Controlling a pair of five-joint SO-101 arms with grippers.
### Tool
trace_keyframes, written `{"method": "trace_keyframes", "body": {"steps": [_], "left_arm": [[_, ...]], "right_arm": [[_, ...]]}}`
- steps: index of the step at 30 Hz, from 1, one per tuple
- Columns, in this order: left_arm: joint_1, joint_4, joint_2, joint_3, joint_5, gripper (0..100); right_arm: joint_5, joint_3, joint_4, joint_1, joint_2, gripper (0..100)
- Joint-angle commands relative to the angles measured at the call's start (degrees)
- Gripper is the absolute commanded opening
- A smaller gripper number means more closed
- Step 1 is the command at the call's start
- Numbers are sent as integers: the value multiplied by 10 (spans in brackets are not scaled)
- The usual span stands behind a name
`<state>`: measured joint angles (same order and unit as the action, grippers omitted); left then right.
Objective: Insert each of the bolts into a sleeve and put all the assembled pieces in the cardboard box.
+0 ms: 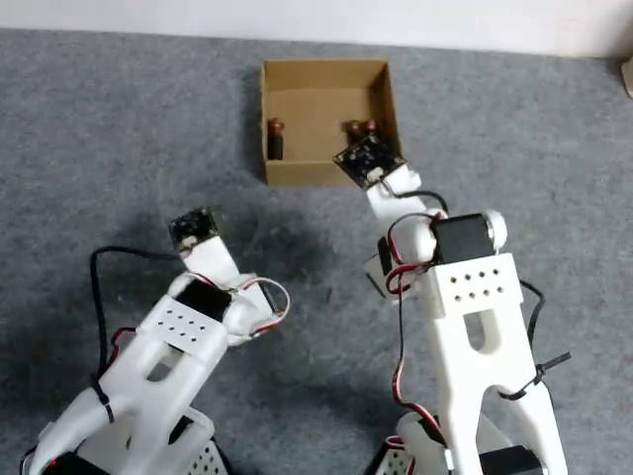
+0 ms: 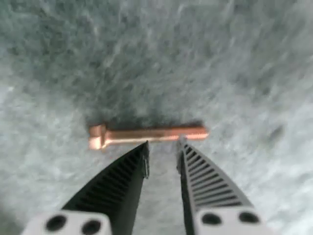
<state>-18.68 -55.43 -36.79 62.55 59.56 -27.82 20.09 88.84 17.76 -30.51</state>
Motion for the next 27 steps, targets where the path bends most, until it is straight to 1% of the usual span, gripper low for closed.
{"method": "trace_keyframes", "body": {"steps": [1,3,6,8,11,12,14,16,20,23,27], "left_arm": [[-10,59,-12,22,15,113],[-33,81,-13,43,16,113],[-25,85,-13,72,18,113],[2,106,-12,79,35,113],[77,134,-10,74,117,113],[100,146,-13,73,134,113],[131,174,-9,73,135,113],[144,192,-9,83,137,113],[156,207,-8,93,137,113],[153,204,-8,93,136,113],[153,207,-7,93,136,113]], "right_arm": [[-8,-1,-14,-6,-15,5],[-8,2,-14,-6,-15,5],[-8,2,-15,-6,-15,5],[-8,0,-15,-6,-15,5],[-7,-1,-15,-7,-15,5],[-7,0,-15,-7,-15,5],[-5,2,-14,-7,-15,5],[-4,2,-14,-7,-15,5],[-4,2,-15,-7,-15,5],[0,3,-14,-7,-15,5],[29,3,-14,-7,-15,5]]}}
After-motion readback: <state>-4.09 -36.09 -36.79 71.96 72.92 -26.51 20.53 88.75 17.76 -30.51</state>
